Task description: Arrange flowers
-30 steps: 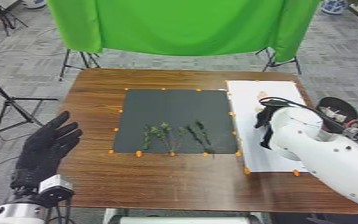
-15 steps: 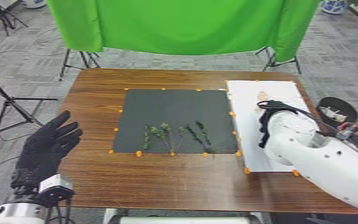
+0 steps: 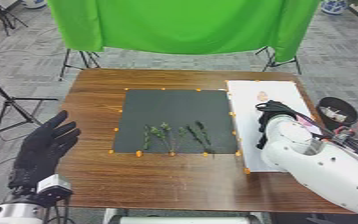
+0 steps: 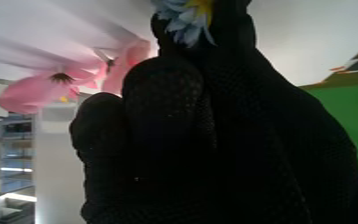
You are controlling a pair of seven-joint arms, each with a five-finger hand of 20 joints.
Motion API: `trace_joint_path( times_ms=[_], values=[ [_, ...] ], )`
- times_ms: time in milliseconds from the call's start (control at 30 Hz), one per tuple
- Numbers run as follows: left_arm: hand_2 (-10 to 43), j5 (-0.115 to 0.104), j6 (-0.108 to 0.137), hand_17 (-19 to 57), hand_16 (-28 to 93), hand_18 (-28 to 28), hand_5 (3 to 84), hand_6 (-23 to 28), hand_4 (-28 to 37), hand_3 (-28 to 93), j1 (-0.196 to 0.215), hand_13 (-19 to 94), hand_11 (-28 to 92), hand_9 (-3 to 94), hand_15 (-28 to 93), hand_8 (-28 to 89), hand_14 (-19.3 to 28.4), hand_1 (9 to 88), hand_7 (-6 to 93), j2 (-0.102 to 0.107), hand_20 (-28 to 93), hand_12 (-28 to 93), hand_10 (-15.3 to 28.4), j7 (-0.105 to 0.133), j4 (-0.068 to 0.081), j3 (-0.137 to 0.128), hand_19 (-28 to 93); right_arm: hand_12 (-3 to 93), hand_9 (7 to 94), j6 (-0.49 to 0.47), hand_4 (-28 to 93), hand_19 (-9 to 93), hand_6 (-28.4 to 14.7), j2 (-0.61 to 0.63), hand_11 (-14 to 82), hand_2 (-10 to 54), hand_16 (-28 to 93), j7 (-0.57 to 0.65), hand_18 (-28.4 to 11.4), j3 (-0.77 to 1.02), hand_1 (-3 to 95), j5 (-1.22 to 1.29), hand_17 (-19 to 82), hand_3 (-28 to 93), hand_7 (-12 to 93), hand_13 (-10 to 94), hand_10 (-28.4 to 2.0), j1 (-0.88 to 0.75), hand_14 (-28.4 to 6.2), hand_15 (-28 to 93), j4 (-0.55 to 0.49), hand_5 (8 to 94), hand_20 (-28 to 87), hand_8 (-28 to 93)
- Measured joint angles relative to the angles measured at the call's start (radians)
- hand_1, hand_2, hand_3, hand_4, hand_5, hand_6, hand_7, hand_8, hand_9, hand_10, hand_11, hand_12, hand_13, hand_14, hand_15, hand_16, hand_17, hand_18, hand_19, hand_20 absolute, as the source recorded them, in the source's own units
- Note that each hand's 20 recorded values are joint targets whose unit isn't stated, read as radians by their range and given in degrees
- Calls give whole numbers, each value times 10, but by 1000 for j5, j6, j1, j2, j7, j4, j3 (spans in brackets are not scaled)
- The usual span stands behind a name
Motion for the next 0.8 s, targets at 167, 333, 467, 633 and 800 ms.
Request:
trace_joint_path(
  times_ms=[167, 333, 467, 633, 800],
  values=[
    [71, -8, 2, -102, -112, 203, 388, 103, -207, 656, 25, 176, 286, 320, 477, -77, 234, 304, 96, 2, 71, 107, 188, 18, -3, -14, 418, 350, 890, 3, -264, 932, -21, -2, 125, -95, 154, -14, -122, -19, 635, -18, 608, 742, 328, 856, -82, 34, -18, 650, -21, 750, 257, 116],
    [71, -20, 6, -102, -112, 203, 388, 102, -207, 657, 47, 176, 286, 319, 476, -77, 234, 303, 97, 12, 71, 107, 188, 33, -8, -24, 418, 355, 892, 1, -264, 932, -22, -11, 127, -95, 158, -28, -123, -20, 634, -33, 611, 749, 323, 859, -83, 79, -17, 652, -42, 753, 267, 119],
    [72, -22, 8, -102, -112, 203, 387, 102, -207, 656, 61, 175, 285, 319, 476, -77, 234, 304, 96, 12, 71, 107, 188, 33, -14, -38, 418, 356, 893, -6, -264, 932, -23, -25, 127, -95, 161, -47, -124, -6, 635, -35, 611, 750, 318, 859, -84, 102, -17, 654, -62, 756, 275, 123],
    [72, -21, 10, -102, -112, 203, 388, 102, -206, 656, 90, 175, 284, 319, 476, -77, 234, 303, 96, 8, 71, 107, 188, 30, -24, -79, 418, 358, 893, -23, -262, 932, -24, -51, 128, -95, 163, -87, -125, 5, 634, -28, 611, 751, 315, 858, -83, 124, -17, 656, -92, 757, 282, 125],
    [72, -21, 14, -102, -111, 203, 386, 102, -206, 655, 128, 175, 283, 317, 476, -77, 234, 302, 96, -10, 71, 107, 188, 30, -31, -133, 417, 360, 892, -43, -260, 932, -24, -116, 129, -95, 165, -134, -125, -17, 633, 29, 610, 751, 313, 858, -83, 178, -17, 657, -101, 758, 286, 127]
  ],
)
